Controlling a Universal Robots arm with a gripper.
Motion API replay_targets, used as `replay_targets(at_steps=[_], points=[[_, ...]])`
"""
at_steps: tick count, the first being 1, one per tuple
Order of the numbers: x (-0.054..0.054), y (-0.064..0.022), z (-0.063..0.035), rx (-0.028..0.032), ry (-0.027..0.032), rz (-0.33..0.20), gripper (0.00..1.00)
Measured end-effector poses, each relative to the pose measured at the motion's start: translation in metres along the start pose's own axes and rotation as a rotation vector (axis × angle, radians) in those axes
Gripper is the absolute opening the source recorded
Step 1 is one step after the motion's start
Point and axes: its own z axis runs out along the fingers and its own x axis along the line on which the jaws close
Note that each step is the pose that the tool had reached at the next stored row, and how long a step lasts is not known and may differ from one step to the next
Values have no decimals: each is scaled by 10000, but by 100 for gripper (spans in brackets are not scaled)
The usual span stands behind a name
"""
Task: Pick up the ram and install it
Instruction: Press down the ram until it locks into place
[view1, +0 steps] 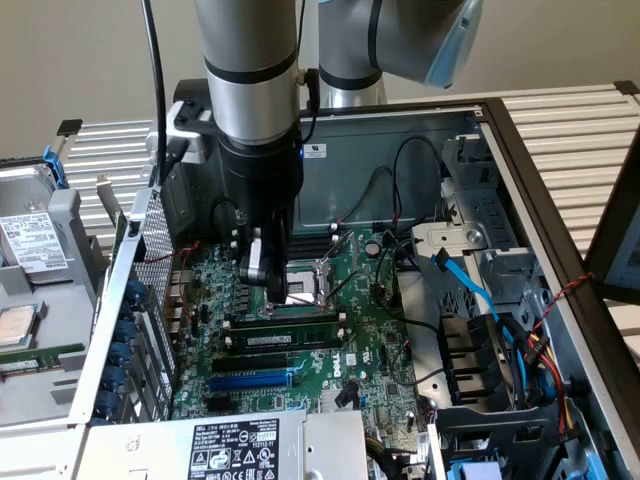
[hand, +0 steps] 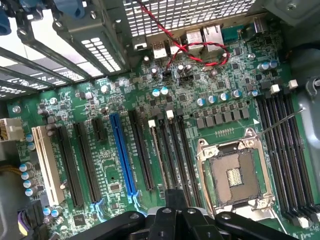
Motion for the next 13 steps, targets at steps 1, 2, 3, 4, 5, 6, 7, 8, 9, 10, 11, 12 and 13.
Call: replay_targets(at_steps=[1,2,3,4,5,6,7,8,9,10,11,12,13], points=[[0,-1,-24,0,-2,87,10],[-1,-1,-47,1,-5,178,10],[-1,-1,-70,3,-5,280,10],[-2,-1,-89,4,-2,378,10],[-2,-1,-100,4,-1,480,10],[-2,-1,-104,3,0,583,10],[-2,-1,-104,1,2,682,10],[-1,-1,-105,-4,9,777,10],[0,-2,-106,-13,22,873,10],[0,-2,-107,-22,35,961,10],[0,-2,-108,-32,46,1055,10],[1,-2,-108,-41,56,1143,10],[1,-2,-109,-49,67,1232,10]])
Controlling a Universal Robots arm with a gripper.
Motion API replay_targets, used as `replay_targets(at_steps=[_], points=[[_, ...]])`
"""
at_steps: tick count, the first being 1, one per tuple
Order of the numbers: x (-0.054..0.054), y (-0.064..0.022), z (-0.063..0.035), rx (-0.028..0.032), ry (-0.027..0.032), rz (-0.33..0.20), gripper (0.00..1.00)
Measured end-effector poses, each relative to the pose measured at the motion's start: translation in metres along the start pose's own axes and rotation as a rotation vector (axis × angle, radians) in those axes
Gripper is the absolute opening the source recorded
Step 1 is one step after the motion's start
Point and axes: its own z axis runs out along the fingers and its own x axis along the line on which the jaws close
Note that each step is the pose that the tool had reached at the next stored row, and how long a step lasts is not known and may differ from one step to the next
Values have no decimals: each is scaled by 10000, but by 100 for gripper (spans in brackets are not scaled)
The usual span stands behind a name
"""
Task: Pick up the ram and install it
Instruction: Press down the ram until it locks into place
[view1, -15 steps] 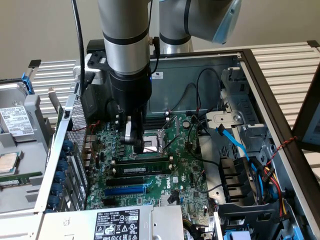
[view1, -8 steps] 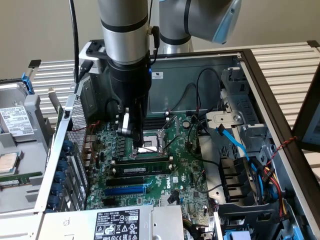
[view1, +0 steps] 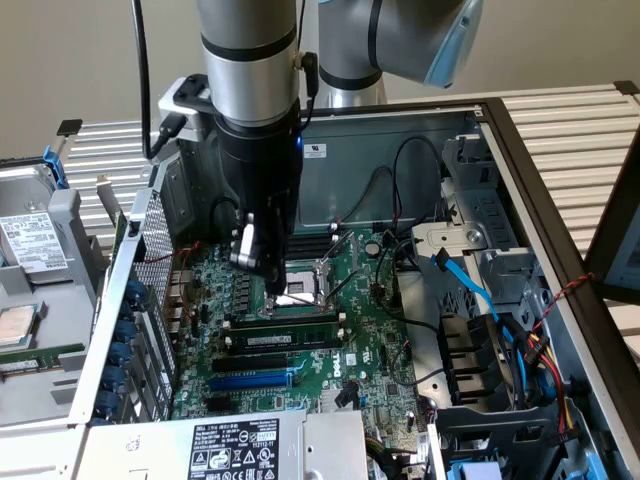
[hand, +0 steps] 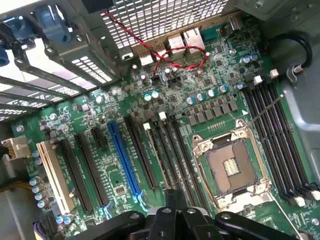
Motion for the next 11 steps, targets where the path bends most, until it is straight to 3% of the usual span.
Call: replay_targets(at_steps=[11], points=[[1,-1,-2,-18,54,1239,10]])
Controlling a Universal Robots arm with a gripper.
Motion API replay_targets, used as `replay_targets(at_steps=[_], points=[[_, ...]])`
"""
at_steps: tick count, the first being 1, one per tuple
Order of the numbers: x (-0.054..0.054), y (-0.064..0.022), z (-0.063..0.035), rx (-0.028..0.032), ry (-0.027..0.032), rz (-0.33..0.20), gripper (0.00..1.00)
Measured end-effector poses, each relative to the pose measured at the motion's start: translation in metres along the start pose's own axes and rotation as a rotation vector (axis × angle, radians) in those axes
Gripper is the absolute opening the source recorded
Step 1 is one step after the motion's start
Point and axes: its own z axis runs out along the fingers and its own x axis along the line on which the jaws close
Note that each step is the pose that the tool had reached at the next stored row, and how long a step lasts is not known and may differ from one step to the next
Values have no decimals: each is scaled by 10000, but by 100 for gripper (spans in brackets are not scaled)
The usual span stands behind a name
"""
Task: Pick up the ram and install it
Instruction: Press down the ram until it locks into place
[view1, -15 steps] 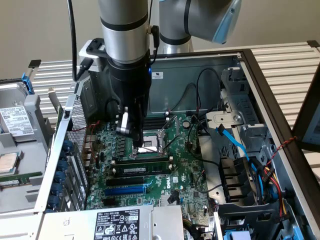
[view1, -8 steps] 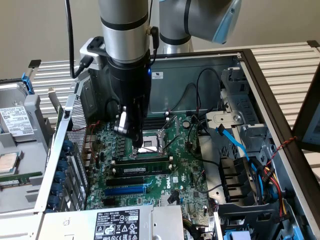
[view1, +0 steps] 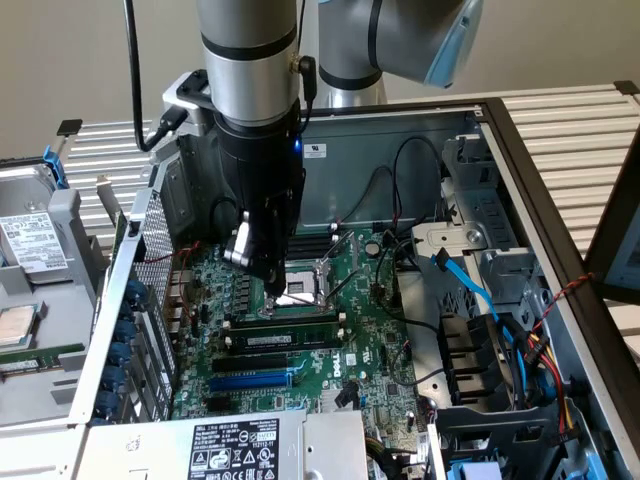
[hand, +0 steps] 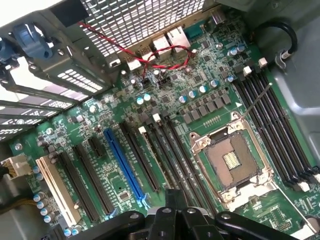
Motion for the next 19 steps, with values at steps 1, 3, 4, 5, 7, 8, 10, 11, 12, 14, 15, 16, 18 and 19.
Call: replay_targets(at_steps=[1,3,4,5,7,8,10,11,12,14,15,16,18,19], points=[[0,0,0,1,1,130,10],[0,0,0,2,4,388,10],[0,0,0,3,5,521,10],[0,0,0,4,6,646,10],[0,0,0,5,9,908,10],[0,0,0,6,10,1036,10],[0,0,0,7,13,1299,10],[0,0,0,8,14,1433,10],[0,0,0,9,15,1563,10],[0,0,0,10,18,1822,10],[0,0,0,11,18,1958,10],[0,0,0,12,20,2097,10],[0,0,0,14,22,2361,10],[0,0,0,15,22,2494,10]])
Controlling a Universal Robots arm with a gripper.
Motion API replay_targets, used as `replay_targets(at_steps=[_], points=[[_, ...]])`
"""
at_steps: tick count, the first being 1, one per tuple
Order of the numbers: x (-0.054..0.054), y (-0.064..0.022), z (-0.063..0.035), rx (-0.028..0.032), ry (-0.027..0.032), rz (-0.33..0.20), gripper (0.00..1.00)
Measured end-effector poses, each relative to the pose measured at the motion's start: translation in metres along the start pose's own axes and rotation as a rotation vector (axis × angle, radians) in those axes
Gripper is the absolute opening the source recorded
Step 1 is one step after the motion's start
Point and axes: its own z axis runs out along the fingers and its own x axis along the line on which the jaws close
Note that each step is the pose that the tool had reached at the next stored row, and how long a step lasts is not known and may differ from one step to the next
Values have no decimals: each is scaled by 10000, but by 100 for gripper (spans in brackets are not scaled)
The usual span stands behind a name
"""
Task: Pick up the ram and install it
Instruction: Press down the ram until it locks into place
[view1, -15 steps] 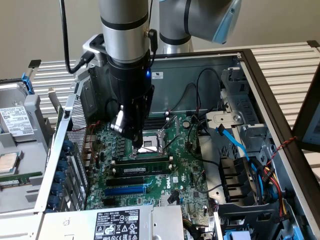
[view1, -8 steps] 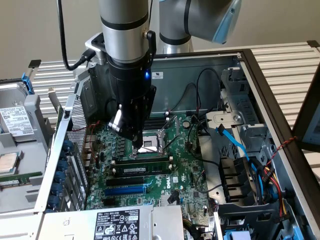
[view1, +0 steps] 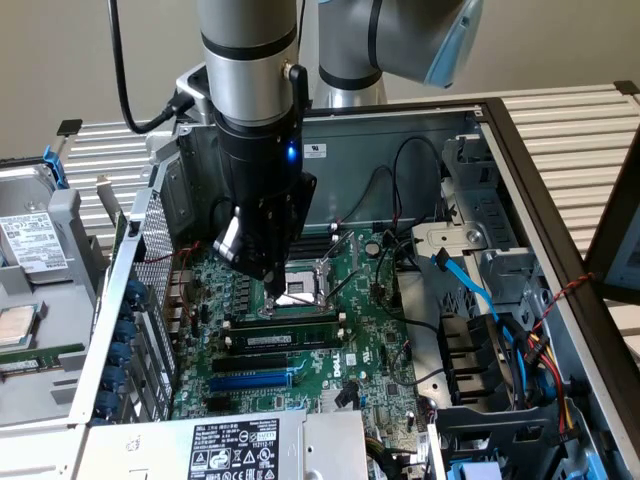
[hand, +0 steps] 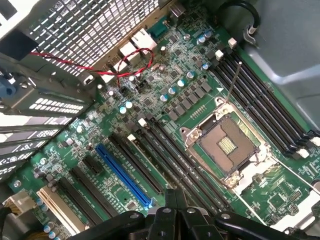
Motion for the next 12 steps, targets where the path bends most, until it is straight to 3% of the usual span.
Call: replay_targets(at_steps=[12], points=[[0,0,0,14,1,1647,10]])
